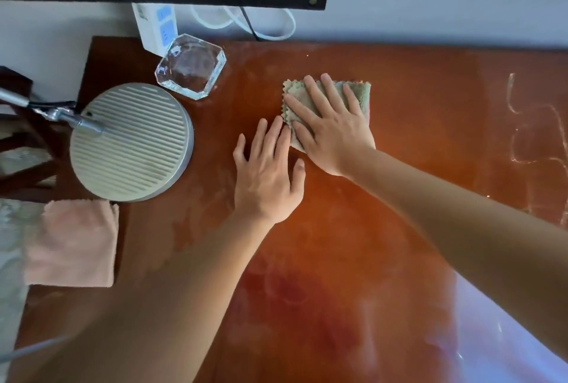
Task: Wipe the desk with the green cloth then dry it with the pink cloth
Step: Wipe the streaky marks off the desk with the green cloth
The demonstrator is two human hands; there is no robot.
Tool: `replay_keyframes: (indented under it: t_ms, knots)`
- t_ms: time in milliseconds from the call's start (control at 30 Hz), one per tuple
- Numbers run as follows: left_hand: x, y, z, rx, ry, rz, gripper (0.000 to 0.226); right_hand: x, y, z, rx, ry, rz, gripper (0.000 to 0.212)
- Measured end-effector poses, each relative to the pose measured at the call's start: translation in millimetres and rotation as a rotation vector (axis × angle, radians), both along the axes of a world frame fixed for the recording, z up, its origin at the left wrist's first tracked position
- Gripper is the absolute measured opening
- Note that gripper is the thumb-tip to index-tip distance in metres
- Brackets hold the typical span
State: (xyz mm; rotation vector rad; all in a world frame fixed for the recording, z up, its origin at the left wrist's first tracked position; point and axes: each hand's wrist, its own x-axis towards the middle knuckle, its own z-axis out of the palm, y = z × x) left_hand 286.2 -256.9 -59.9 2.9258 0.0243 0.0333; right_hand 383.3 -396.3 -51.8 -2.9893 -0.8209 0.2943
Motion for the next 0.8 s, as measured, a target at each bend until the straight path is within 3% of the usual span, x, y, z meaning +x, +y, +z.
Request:
replay_keyframes:
  t_ms: [133, 267, 400, 633, 800]
  knots:
    - [-0.5, -0.1, 2.3, 0.009, 0.021, -0.015, 0.063, 32.8, -3.0, 2.8, 0.012, 0.035, 0.089, 0.062]
    - [-0.4, -0.4, 2.7, 0.005, 0.006, -0.019, 0.062, 79.5, 14.0, 3.4, 0.05, 0.014, -0.037, 0.06]
    - [-0.1, -0.8, 4.0, 0.016, 0.015, -0.017, 0.062, 79.6, 21.4, 0.0, 0.048, 0.009, -0.034, 0.061]
    - [1.1, -0.8, 2.0, 0.014, -0.018, -0.014, 0.06, 79.6, 79.0, 3.8, 0.035, 0.016, 0.18, 0.059]
    - [1.0, -0.1, 1.6, -0.001, -0.017, -0.016, 0.06, 78.6, 89.4, 4.0, 0.067, 0.021, 0.164, 0.059]
